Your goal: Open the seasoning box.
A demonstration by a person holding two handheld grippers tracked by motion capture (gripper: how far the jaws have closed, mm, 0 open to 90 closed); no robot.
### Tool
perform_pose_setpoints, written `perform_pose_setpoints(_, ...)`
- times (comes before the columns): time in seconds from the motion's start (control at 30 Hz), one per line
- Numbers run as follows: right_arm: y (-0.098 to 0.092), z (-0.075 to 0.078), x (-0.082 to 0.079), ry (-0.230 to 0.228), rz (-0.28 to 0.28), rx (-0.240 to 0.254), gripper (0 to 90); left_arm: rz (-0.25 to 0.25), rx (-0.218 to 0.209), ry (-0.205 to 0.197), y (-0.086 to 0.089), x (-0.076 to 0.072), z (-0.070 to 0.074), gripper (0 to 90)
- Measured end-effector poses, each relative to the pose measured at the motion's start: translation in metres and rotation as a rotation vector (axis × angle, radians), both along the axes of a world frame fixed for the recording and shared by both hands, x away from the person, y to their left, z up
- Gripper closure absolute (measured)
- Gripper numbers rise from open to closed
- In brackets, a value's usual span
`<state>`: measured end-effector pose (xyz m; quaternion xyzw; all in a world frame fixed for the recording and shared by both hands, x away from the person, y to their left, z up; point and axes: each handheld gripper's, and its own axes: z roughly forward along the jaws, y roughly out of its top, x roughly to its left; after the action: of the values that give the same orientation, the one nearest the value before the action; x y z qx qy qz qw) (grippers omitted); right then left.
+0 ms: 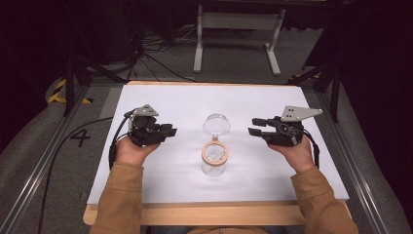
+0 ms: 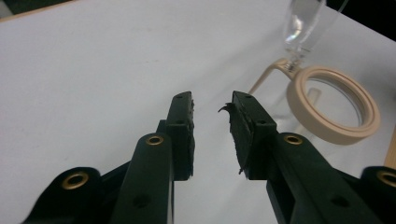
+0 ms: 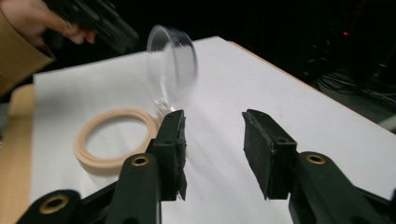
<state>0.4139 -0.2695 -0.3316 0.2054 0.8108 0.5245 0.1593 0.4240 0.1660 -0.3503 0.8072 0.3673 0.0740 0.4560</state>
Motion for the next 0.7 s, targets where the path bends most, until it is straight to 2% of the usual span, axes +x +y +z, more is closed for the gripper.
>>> perform_pose_setpoints(0.1,-0.012,-0.003,0.0,-0.011,-0.038,-0.042,55.0,0.031,-0.002,0.008,0.007,0.005,-0.002,66.8)
perform_pose_setpoints(0.13,-0.016,-0.004,0.001,-0.008,-0.048,-0.043,54.3,0.035,-0.001,-0.007,0.009,0.007,-0.004,64.8)
perform_pose_setpoints(0.2,-0.022,-0.005,0.002,0.0,-0.067,-0.048,52.9,0.045,0.006,-0.003,0.01,0.008,-0.006,63.6)
perform_pose_setpoints(0.23,-0.032,-0.008,0.005,0.026,-0.101,-0.06,52.9,0.068,0.012,-0.011,0.015,0.011,-0.01,63.7)
perform_pose_setpoints(0.3,-0.04,-0.011,0.008,0.045,-0.122,-0.071,52.5,0.073,0.014,-0.013,0.017,0.012,-0.012,63.9)
perform_pose_setpoints(0.33,-0.04,-0.011,0.008,0.045,-0.122,-0.071,52.5,0.081,0.012,-0.002,0.021,0.015,-0.016,63.9)
perform_pose_setpoints(0.37,-0.049,-0.016,0.011,0.066,-0.147,-0.084,51.2,0.09,-0.015,0.017,0.025,0.018,-0.021,63.8)
perform_pose_setpoints(0.4,-0.049,-0.016,0.011,0.066,-0.147,-0.084,51.2,0.09,-0.015,0.017,0.025,0.018,-0.021,63.7)
perform_pose_setpoints(0.43,-0.057,-0.021,0.015,0.074,-0.182,-0.103,50.2,0.103,-0.034,0.026,0.03,0.02,-0.026,63.6)
perform_pose_setpoints(0.5,-0.063,-0.026,0.019,0.082,-0.211,-0.113,46.6,0.111,-0.032,0.02,0.031,0.022,-0.029,63.1)
perform_pose_setpoints(0.63,-0.07,-0.036,0.024,0.097,-0.219,-0.116,48.2,0.134,-0.006,0.022,0.034,0.024,-0.04,63.1)
perform_pose_setpoints(0.7,-0.075,-0.045,0.028,0.108,-0.218,-0.102,48.3,0.152,0.029,0.035,0.035,0.027,-0.045,63.2)
